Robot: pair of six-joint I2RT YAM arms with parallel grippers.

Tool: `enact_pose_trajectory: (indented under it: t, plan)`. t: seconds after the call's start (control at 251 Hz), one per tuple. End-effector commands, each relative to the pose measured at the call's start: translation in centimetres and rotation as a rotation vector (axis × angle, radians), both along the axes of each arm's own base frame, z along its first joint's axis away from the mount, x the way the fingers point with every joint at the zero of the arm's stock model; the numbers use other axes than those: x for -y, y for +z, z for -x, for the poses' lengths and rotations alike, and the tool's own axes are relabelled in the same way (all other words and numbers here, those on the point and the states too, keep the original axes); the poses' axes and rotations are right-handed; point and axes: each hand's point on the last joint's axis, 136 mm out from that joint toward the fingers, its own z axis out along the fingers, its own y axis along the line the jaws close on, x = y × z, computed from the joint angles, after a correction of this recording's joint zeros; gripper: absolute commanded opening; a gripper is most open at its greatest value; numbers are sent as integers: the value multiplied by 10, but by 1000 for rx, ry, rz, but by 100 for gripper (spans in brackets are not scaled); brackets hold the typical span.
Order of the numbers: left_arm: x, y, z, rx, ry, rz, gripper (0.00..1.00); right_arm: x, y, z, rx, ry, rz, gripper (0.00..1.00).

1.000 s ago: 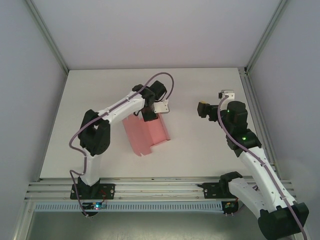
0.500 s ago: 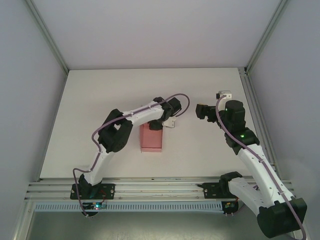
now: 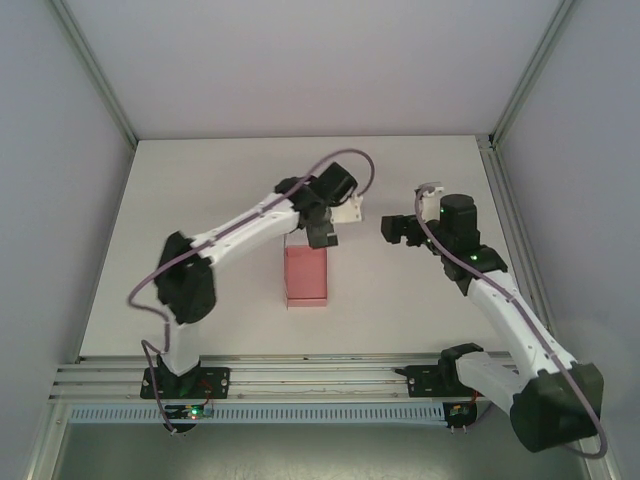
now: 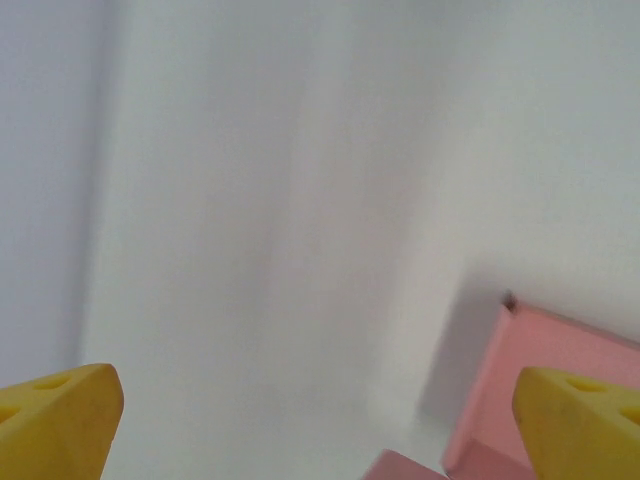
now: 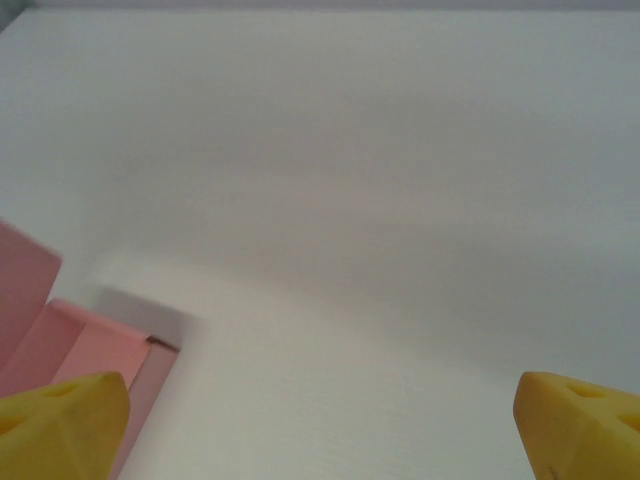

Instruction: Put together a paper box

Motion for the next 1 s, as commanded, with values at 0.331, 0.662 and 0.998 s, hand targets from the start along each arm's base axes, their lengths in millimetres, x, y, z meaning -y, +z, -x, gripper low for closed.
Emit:
enact_pose_trajectory:
  t: [0.331, 0.662, 0.998]
  plan:
    - [-260, 11, 29, 112, 1291, 749, 100, -166, -95, -32, -178, 612, 191, 85]
    - [-290, -17, 75, 127, 1357, 737, 100, -195, -129, -18, -242, 722, 171, 78]
    - [-290, -22, 72, 113, 1371, 717, 100, -192, -148, -25, -286, 632, 232, 57]
